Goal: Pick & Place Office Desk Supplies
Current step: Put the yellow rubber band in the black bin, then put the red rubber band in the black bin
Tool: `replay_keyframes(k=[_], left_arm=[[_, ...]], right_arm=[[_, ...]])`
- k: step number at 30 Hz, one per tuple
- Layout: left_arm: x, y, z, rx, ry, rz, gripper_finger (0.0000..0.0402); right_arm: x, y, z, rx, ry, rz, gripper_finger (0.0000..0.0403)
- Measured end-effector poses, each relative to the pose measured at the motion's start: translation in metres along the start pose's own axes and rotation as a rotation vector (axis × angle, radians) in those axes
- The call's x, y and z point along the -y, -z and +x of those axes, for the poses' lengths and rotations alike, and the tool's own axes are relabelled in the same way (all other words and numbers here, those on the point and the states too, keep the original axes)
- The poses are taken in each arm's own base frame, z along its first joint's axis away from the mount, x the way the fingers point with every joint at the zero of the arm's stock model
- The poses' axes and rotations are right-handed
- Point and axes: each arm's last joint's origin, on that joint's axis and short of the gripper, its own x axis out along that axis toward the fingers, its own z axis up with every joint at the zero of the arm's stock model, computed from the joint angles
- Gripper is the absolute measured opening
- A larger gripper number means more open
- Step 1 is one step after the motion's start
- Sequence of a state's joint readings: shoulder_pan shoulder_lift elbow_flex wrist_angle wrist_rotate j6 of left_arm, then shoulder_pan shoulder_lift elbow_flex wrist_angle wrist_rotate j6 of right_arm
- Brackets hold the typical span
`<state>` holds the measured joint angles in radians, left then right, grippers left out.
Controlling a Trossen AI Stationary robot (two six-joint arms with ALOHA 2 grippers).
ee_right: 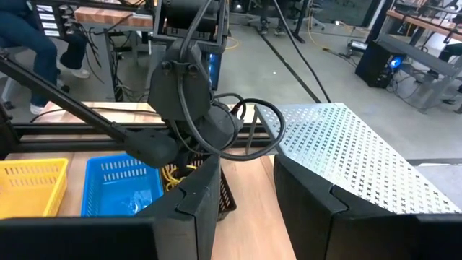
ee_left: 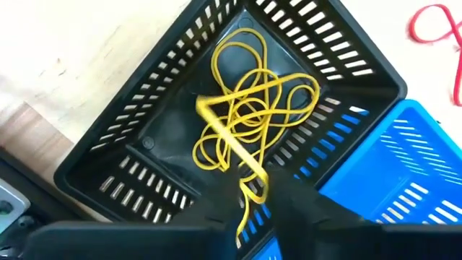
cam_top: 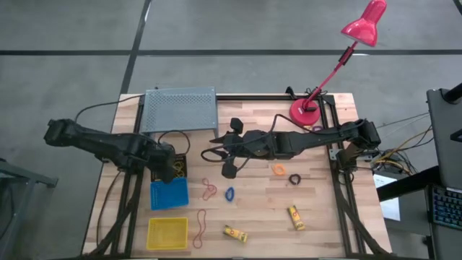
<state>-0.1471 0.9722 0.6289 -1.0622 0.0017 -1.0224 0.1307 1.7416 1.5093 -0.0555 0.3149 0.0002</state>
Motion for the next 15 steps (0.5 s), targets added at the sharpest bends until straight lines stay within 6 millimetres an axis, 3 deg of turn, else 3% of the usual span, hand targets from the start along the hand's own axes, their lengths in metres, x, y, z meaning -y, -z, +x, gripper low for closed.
replay_keyframes(k=[11,15], left_arm=[[0.0003,0.0001,0.0,-0.006,0.006,-0.026,0.0201],[0.0038,-0.0001,-0.0002,-0.038,0.062,-0.029,0.0228]], right_arm=[[0.0,0.0001,0.0001,0.0,0.0,0.0,0.0125],[0.0,0.0001,0.0001,0.0,0.0,0.0,0.0125]])
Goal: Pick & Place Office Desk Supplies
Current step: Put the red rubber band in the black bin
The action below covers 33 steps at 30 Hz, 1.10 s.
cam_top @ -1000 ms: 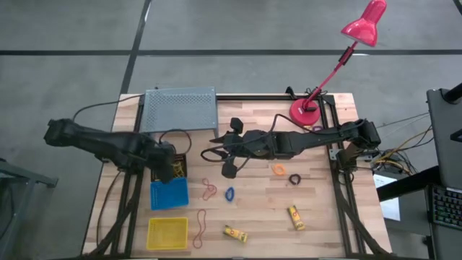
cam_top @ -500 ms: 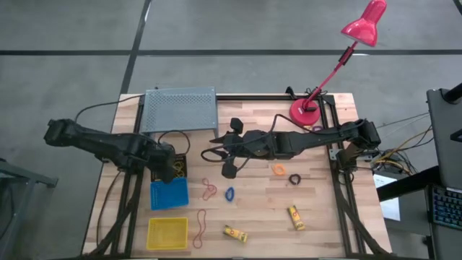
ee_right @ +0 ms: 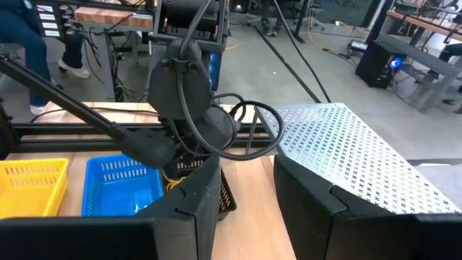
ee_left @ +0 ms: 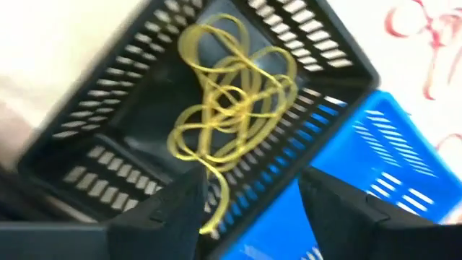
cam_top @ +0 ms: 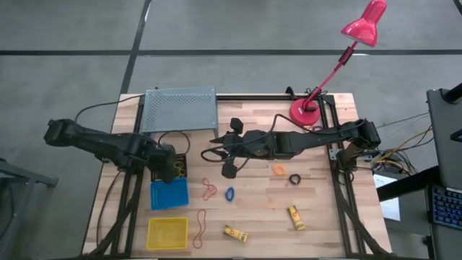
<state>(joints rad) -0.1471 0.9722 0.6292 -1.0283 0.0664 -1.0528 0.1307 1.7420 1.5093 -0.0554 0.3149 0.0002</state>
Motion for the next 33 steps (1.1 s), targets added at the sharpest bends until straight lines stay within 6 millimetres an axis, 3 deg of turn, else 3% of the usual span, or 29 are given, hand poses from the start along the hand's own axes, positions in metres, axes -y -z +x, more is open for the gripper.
replay_keyframes(k=[10,18,20,23,25,29,33], left_arm=[[0.028,-0.014,-0.006,0.108,0.316,0.041,0.0211],[0.048,-0.023,-0.051,0.235,0.414,0.041,0.0159],[0.054,-0.026,-0.065,0.276,0.444,0.046,0.0153],[0.064,-0.032,-0.079,0.348,0.454,0.107,0.015],[0.074,-0.038,-0.083,0.4,0.447,0.161,0.015],[0.098,-0.055,-0.075,0.408,0.393,0.203,0.015],[0.123,-0.071,-0.052,0.332,0.317,0.258,0.015]], right_arm=[[0.005,-0.002,-0.011,-0.049,0.004,0.128,0.0125],[0.01,-0.016,-0.029,-0.005,-0.024,0.078,0.0125],[0.009,-0.019,-0.035,0.008,-0.118,0.068,0.0125],[0.004,-0.025,-0.046,0.106,-0.511,-0.001,0.0125],[0.002,-0.028,-0.053,0.202,-0.645,-0.001,0.0122],[0.01,-0.011,-0.064,0.176,-0.477,0.049,0.0112],[0.02,0.007,-0.081,0.185,-0.358,0.084,0.0102]])
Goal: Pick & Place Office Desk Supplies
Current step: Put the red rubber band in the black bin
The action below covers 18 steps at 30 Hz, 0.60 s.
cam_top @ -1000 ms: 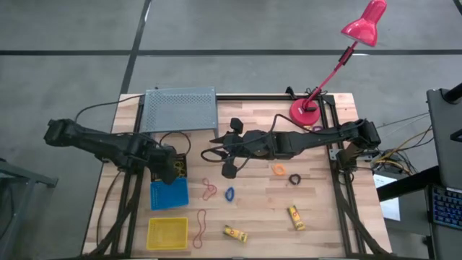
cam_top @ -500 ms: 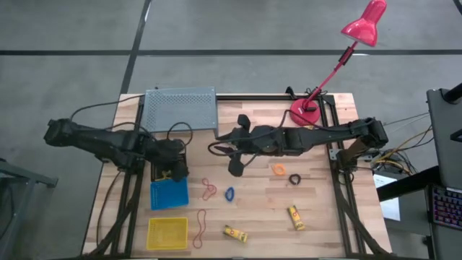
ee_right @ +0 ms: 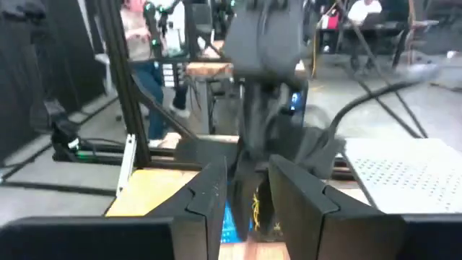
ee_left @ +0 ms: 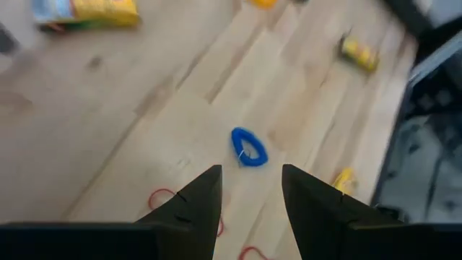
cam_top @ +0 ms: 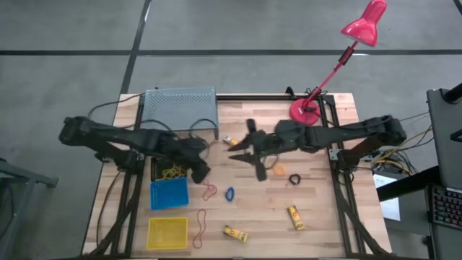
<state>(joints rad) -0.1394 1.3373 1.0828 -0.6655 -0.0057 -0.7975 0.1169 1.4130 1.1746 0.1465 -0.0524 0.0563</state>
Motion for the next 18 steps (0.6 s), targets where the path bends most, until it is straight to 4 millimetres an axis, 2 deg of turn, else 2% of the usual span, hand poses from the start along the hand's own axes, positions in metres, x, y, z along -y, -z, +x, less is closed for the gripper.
replay_keyframes(k=[4,10,18], left_arm=[[0.003,-0.005,0.031,-0.148,-0.043,0.009,0.015],[0.003,-0.009,0.059,-0.277,-0.126,0.0,0.015],[-0.002,-0.003,0.085,-0.368,-0.161,-0.105,0.015]], right_arm=[[-0.001,0.002,-0.037,0.116,0.061,0.028,0.0091],[0.001,0.029,-0.078,0.106,0.192,0.097,0.008],[0.002,0.053,-0.113,0.125,0.198,0.072,0.007]])
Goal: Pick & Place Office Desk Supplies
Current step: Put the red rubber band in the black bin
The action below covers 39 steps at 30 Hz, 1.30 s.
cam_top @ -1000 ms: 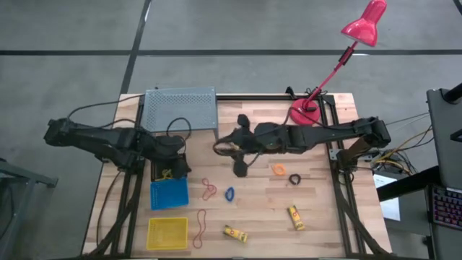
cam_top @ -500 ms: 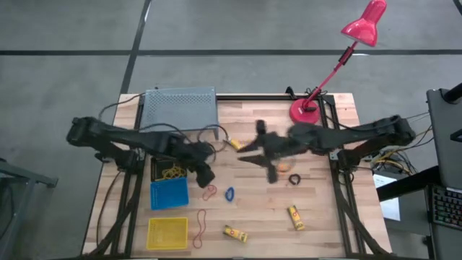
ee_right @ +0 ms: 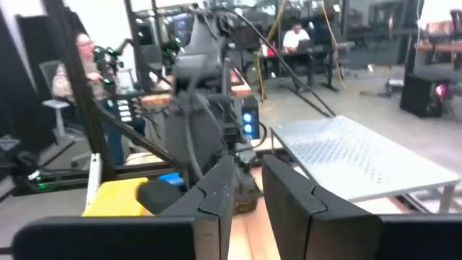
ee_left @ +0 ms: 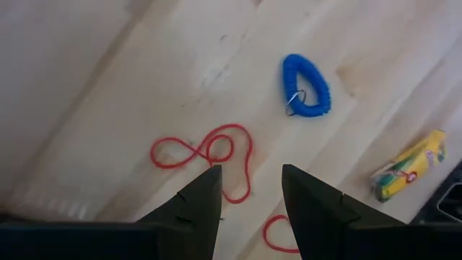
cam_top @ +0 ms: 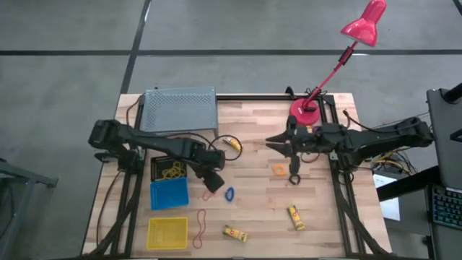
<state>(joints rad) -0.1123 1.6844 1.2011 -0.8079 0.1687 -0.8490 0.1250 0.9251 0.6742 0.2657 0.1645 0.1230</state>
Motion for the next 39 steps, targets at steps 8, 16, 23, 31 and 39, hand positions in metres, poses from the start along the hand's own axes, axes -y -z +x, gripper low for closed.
replay_keyframes(k=[8,16,23,31,39], left_arm=[[-0.002,0.001,0.021,-0.075,-0.026,-0.11,0.015],[-0.001,0.003,0.037,-0.106,-0.053,0.022,0.015],[-0.002,0.001,0.042,-0.073,-0.091,0.164,0.015],[-0.002,0.001,0.042,-0.056,-0.107,0.211,0.015],[-0.002,0.0,0.042,-0.055,-0.106,0.213,0.015]], right_arm=[[0.006,0.015,-0.018,0.003,0.034,-0.027,0.0068],[0.008,0.035,-0.02,-0.053,0.031,-0.046,0.0068],[0.011,0.057,-0.021,-0.122,0.039,-0.06,0.0068],[0.012,0.068,-0.02,-0.16,0.038,-0.115,0.0068],[0.011,0.063,-0.019,-0.146,0.033,-0.101,0.0068]])
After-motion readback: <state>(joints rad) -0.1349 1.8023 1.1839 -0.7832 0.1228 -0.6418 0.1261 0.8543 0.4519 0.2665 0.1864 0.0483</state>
